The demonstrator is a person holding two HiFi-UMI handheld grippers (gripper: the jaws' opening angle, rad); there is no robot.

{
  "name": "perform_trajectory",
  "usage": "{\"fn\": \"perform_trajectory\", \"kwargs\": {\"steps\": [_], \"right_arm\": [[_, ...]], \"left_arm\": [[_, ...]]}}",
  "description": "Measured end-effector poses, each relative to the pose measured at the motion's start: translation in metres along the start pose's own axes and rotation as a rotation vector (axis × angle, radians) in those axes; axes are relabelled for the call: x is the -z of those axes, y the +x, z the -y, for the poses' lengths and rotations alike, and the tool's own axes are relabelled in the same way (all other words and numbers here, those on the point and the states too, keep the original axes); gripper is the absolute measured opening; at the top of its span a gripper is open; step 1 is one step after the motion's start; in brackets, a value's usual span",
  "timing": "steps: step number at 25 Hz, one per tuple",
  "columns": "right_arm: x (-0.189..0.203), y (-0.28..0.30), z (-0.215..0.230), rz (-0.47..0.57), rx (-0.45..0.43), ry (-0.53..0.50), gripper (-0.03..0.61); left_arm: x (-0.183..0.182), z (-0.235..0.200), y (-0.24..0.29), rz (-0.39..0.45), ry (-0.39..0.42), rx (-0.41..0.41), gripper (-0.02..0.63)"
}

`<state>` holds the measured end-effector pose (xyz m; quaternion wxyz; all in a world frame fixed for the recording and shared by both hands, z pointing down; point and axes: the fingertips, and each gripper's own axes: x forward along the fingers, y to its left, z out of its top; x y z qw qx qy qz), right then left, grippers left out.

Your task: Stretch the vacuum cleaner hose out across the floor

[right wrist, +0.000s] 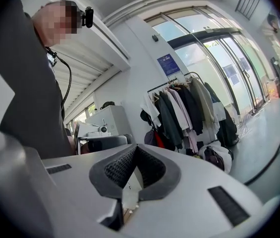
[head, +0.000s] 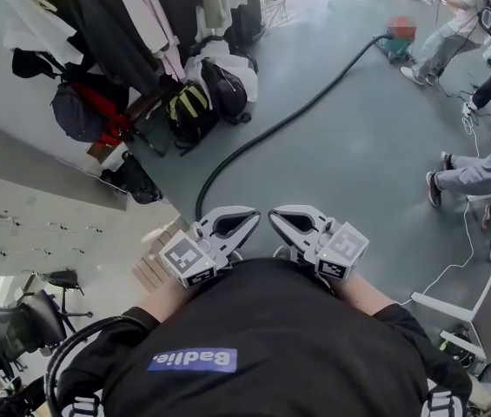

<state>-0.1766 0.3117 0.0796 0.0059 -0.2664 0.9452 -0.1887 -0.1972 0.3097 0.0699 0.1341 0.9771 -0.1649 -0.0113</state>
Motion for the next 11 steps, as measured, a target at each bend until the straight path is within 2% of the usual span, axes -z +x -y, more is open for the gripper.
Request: {"fn": "perform_trajectory", "kwargs": {"steps": [11], "right_arm": [[-0.006, 0.002, 0.011, 0.006, -0.006, -0.013, 0.005]], "left_arm": [[-0.001, -0.004, 0.007, -0.008, -0.009, -0.012, 0.008]]}}
